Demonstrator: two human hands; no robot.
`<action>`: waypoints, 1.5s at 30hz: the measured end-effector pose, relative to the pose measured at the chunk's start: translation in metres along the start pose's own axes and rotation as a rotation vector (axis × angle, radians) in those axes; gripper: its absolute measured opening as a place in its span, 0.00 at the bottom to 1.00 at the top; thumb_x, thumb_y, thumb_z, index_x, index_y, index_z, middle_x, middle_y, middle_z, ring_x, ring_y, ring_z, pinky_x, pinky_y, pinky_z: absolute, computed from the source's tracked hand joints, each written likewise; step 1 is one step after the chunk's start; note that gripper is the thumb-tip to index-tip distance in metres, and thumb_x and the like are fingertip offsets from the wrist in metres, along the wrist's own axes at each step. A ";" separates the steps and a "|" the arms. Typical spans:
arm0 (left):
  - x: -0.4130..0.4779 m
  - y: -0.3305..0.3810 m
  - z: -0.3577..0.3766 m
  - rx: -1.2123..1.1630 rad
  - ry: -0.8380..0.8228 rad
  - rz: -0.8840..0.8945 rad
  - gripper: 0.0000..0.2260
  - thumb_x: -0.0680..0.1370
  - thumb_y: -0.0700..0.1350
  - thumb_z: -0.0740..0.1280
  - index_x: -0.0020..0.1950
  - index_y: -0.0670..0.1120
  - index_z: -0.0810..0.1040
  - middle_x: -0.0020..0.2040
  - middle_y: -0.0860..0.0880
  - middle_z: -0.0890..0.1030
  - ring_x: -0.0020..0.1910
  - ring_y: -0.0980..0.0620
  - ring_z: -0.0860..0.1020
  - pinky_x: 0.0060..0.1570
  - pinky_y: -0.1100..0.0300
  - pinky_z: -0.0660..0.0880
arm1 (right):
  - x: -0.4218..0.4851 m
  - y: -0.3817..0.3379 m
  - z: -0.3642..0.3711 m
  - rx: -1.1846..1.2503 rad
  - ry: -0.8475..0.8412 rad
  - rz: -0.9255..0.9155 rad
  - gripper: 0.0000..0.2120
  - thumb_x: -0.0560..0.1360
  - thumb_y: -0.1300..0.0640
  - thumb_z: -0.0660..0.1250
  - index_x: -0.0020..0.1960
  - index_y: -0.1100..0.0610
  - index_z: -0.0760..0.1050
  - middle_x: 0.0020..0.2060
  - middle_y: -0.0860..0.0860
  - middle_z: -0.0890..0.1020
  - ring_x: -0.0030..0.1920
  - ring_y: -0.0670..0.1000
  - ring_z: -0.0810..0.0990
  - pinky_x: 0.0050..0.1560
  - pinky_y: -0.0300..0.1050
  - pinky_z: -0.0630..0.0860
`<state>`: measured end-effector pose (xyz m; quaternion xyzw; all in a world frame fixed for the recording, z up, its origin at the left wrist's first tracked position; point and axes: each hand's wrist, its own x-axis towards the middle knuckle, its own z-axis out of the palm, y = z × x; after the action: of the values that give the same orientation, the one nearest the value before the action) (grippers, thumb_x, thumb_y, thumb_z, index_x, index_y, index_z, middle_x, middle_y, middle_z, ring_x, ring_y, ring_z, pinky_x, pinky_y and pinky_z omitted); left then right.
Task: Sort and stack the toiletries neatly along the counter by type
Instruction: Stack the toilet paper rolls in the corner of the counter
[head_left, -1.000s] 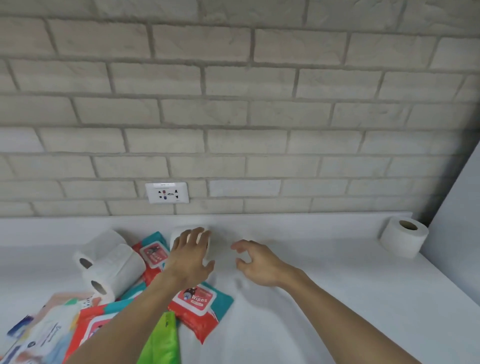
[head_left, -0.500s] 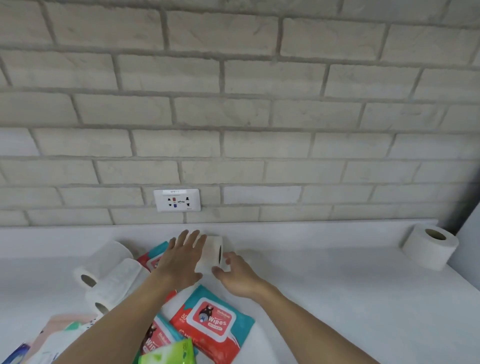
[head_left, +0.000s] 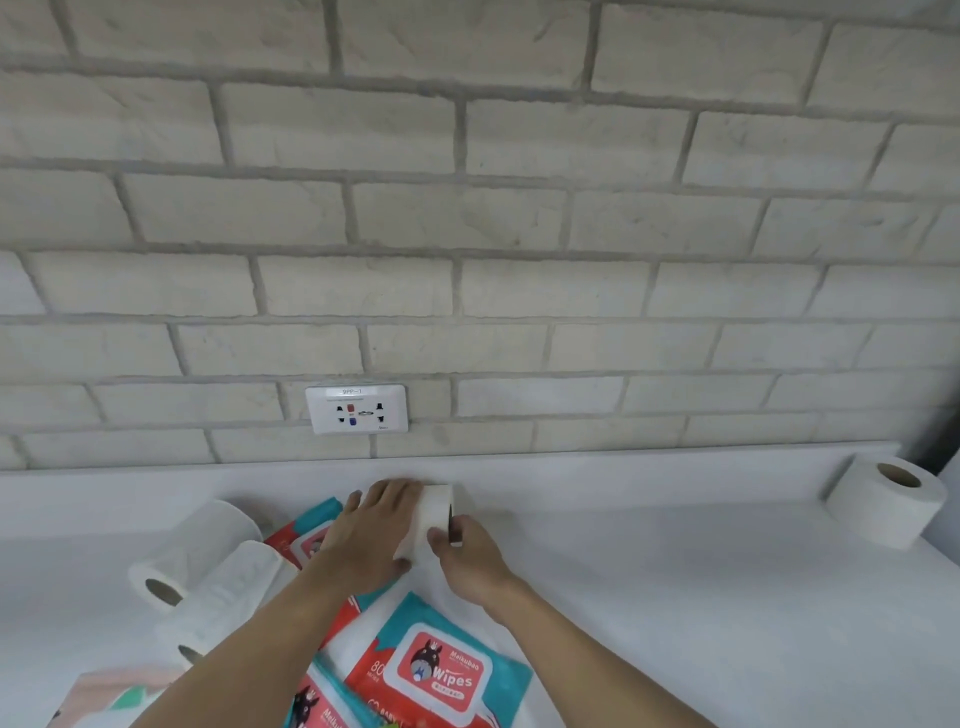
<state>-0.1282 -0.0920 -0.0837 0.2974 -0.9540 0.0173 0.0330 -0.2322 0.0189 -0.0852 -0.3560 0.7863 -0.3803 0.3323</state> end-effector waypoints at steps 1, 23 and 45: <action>0.000 0.000 0.002 -0.007 0.012 -0.001 0.37 0.74 0.55 0.69 0.76 0.50 0.52 0.76 0.51 0.59 0.74 0.49 0.59 0.74 0.50 0.57 | 0.001 0.001 0.001 0.004 0.004 0.004 0.18 0.82 0.45 0.56 0.68 0.52 0.67 0.64 0.49 0.75 0.62 0.50 0.75 0.60 0.39 0.70; -0.027 0.012 -0.033 -0.127 0.100 0.154 0.41 0.65 0.63 0.71 0.73 0.53 0.60 0.69 0.55 0.64 0.65 0.55 0.64 0.67 0.57 0.67 | -0.055 0.012 -0.019 0.089 0.083 -0.097 0.18 0.80 0.46 0.61 0.67 0.51 0.69 0.63 0.47 0.75 0.53 0.44 0.74 0.52 0.34 0.69; -0.066 0.118 -0.063 -0.581 0.046 0.278 0.41 0.58 0.63 0.76 0.68 0.57 0.66 0.59 0.59 0.73 0.54 0.57 0.74 0.55 0.61 0.74 | -0.169 0.056 -0.117 0.478 0.398 -0.113 0.05 0.78 0.51 0.66 0.50 0.50 0.79 0.47 0.48 0.80 0.42 0.49 0.78 0.43 0.44 0.76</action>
<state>-0.1380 0.0460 -0.0273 0.1420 -0.9495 -0.2447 0.1353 -0.2527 0.2240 -0.0318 -0.2295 0.7032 -0.6344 0.2245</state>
